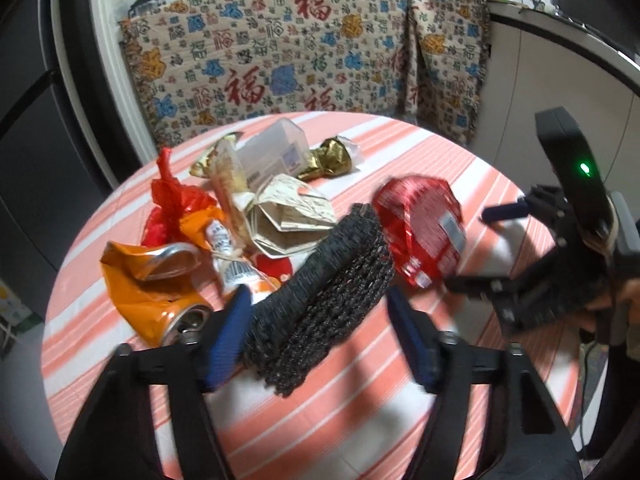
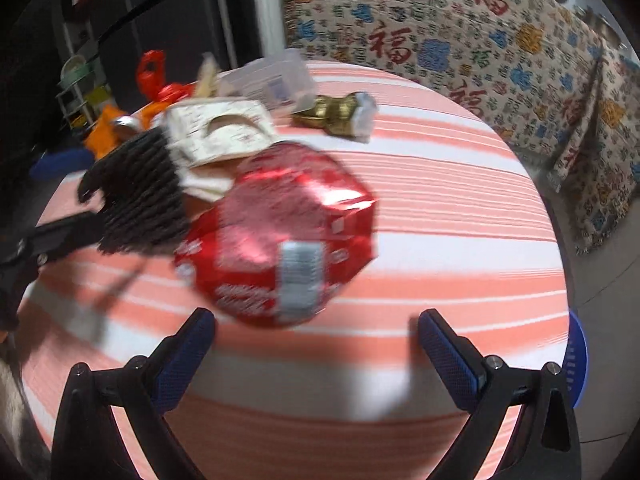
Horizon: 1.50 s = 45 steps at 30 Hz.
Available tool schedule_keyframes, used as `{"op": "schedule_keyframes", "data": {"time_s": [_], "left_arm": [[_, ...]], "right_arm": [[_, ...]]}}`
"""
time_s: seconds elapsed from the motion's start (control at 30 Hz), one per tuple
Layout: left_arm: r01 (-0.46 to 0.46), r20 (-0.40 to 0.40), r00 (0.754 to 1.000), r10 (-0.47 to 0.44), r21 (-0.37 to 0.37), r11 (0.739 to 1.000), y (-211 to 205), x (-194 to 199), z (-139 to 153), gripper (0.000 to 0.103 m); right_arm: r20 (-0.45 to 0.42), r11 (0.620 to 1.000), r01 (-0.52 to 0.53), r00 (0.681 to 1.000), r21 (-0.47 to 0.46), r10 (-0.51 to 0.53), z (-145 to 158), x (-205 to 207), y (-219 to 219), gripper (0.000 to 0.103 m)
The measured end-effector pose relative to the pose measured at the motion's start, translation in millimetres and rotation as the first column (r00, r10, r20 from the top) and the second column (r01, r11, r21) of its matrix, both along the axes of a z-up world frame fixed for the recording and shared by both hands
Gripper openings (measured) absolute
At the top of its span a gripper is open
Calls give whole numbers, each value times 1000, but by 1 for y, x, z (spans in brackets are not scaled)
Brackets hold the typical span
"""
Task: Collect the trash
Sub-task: 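Grasp the black mesh scrubber with the left tool while the right tool grasps the red Coca-Cola bag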
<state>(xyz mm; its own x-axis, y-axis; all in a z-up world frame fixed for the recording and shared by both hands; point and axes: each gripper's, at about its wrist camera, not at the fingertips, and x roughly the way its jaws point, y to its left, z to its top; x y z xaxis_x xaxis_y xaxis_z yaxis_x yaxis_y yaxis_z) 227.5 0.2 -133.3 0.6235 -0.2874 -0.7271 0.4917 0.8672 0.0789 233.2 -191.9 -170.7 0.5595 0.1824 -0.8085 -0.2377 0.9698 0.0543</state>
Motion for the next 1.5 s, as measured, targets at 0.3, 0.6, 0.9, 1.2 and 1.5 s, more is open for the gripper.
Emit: {"op": "schedule_keyframes", "data": {"time_s": [0.3, 0.6, 0.9, 1.2, 1.5], "left_arm": [[-30, -156, 988, 19, -71, 997, 4, -7, -11, 20], [58, -143, 988, -67, -64, 996, -10, -43, -10, 51], [85, -34, 996, -88, -88, 992, -1, -16, 12, 87], [-6, -195, 981, -12, -92, 996, -10, 1, -26, 17], [-359, -247, 915, 320, -132, 924, 22, -70, -23, 35]], "right_arm": [[14, 991, 126, 992, -43, -125, -6, 19, -37, 103], [36, 994, 106, 994, -42, -104, -7, 17, -59, 103], [32, 995, 85, 996, -46, -83, -8, 11, -65, 103], [31, 996, 82, 996, -29, -81, -6, 6, -65, 103], [34, 994, 52, 998, 96, -55, 11, 13, -41, 103]]}}
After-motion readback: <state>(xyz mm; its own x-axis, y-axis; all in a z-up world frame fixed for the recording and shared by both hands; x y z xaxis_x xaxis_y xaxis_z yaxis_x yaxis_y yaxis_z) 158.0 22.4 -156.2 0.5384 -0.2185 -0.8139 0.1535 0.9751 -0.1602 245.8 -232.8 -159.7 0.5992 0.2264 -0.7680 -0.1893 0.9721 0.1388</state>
